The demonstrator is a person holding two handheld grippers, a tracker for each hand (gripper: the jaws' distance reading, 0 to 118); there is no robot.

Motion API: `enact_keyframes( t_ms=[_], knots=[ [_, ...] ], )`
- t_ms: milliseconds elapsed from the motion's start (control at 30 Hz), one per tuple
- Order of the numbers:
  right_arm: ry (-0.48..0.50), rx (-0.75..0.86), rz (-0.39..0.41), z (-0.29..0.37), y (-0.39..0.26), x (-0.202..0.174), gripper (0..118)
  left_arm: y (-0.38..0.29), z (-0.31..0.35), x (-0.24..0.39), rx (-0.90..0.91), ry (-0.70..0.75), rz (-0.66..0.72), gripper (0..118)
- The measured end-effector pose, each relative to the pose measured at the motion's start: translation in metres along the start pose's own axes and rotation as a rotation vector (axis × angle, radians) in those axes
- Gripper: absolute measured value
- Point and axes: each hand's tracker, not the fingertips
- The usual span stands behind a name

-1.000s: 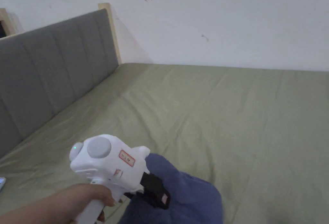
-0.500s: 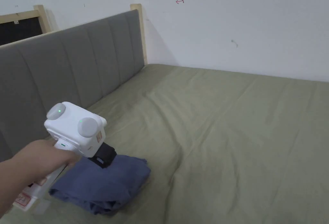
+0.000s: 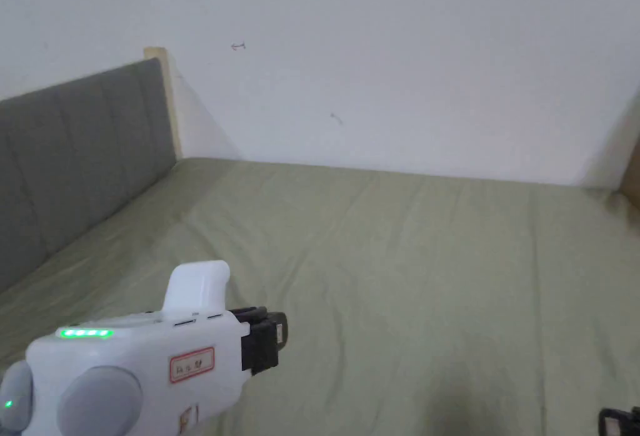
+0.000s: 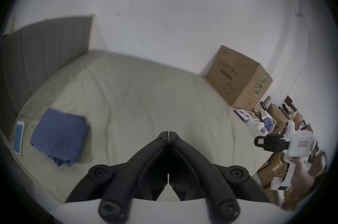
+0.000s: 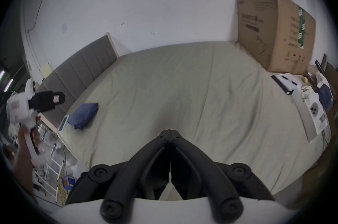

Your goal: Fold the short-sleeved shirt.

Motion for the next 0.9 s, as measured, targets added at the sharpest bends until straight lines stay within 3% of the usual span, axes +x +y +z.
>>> enact_keyframes(
  t_ms=[133, 233, 367, 467, 567, 667, 733, 900],
  knots=[
    [0.026, 0.218, 0.031, 0.067, 0.017, -0.005, 0, 0.002, 0.035, 0.067, 0.197, 0.054, -0.135, 0],
    [0.019, 0.452, 0.105, 0.115, 0.019, -0.012, 0, 0.001, 0.057, 0.106, 0.345, 0.088, -0.199, 0],
    [-0.129, 0.813, 0.21, 0.147, -0.003, -0.021, 0, -0.021, 0.067, 0.137, 0.52, 0.223, -0.364, 0],
    [-0.236, 0.99, 0.252, 0.138, -0.04, -0.019, 0, -0.049, 0.062, 0.138, 0.601, 0.307, -0.388, 0],
    [-0.32, 0.868, 0.275, 0.117, -0.061, -0.012, 0, -0.067, 0.06, 0.128, 0.568, 0.355, -0.275, 0],
    [-0.27, 0.772, 0.164, 0.109, -0.071, 0.0, 0, -0.08, 0.068, 0.127, 0.598, 0.371, -0.294, 0],
    [-0.3, 0.753, 0.118, 0.11, -0.072, 0.006, 0, -0.083, 0.073, 0.133, 0.603, 0.366, -0.32, 0],
    [-0.302, 0.754, 0.079, 0.118, -0.069, 0.011, 0, -0.083, 0.076, 0.145, 0.598, 0.351, -0.338, 0]
  ],
)
